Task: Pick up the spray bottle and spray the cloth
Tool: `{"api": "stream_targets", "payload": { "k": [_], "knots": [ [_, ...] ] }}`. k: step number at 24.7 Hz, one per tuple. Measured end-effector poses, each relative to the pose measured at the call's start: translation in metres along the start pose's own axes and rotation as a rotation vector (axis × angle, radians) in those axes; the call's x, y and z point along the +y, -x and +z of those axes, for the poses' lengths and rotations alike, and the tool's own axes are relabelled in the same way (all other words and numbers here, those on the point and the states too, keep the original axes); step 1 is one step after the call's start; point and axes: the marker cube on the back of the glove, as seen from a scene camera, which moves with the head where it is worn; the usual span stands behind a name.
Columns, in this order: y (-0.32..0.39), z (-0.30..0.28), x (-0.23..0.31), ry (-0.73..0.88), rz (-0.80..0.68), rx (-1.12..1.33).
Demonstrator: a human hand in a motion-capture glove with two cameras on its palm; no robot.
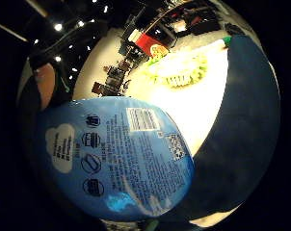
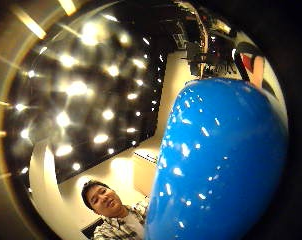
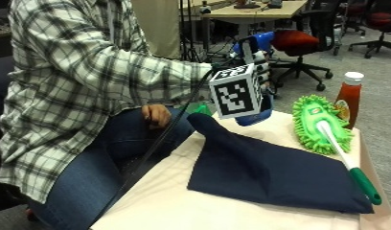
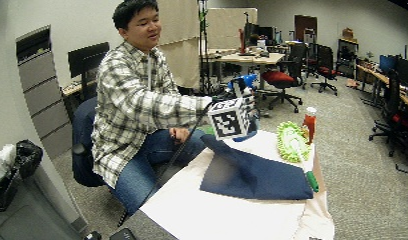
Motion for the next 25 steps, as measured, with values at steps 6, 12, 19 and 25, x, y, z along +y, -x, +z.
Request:
{"api": "stream_targets", "payload": {
  "k": [6, 12, 19, 25],
  "knots": [
    [-0.035, 0.018, -0.009, 0.032, 0.029, 0.022],
    [-0.061, 0.025, -0.039, 0.003, 0.038, 0.050],
    [-0.066, 0.026, -0.010, 0.098, 0.074, 0.054],
    [-0.069, 0.023, -0.006, 0.116, 0.084, 0.076]
  ]
}}
